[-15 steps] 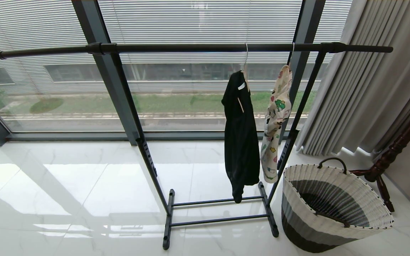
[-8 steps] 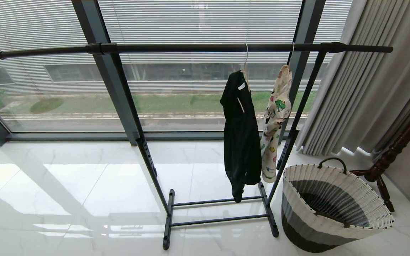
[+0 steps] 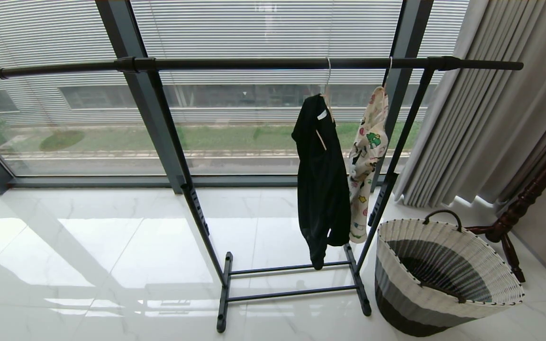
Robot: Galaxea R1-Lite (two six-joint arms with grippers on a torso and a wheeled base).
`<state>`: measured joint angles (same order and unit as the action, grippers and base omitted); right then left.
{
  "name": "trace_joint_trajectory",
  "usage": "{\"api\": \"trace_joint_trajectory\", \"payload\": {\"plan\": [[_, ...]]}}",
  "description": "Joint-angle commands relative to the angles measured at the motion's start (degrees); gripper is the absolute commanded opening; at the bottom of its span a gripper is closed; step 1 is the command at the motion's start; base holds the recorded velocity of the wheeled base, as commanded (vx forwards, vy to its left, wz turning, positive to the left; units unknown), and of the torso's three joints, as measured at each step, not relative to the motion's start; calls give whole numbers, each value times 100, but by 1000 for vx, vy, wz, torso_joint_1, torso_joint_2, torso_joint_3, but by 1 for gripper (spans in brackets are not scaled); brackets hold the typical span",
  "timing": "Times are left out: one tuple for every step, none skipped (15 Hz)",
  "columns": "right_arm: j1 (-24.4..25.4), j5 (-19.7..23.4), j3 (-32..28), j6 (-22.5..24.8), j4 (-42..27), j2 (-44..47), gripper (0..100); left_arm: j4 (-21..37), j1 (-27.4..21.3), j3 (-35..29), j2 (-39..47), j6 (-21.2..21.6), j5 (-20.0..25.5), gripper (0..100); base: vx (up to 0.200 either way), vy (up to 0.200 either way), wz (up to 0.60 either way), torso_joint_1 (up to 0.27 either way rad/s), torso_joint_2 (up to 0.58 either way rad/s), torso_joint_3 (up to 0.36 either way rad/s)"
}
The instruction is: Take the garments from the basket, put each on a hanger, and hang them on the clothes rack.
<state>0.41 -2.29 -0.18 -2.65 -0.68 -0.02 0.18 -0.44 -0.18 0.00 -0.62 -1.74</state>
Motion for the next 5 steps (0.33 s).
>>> {"api": "trace_joint_trajectory", "payload": {"plan": [[2,1,1,1,-2,2,100,-1,0,1,9,-8,-1,100,0,0,0,0,0,0],[-6,1,9,1,-2,2,100,-1,0,1,9,-8,-1,100,0,0,0,0,0,0],[2,1,1,1,-2,2,100,-1,0,1,9,-8,-1,100,0,0,0,0,0,0],[-6,1,1,1,-2,2,100,-1,0,1,9,1,-1,100,0,0,0,0,0,0],[2,1,1,1,-2,2,100,-1,0,1,9,1,-1,100,0,0,0,0,0,0]]}}
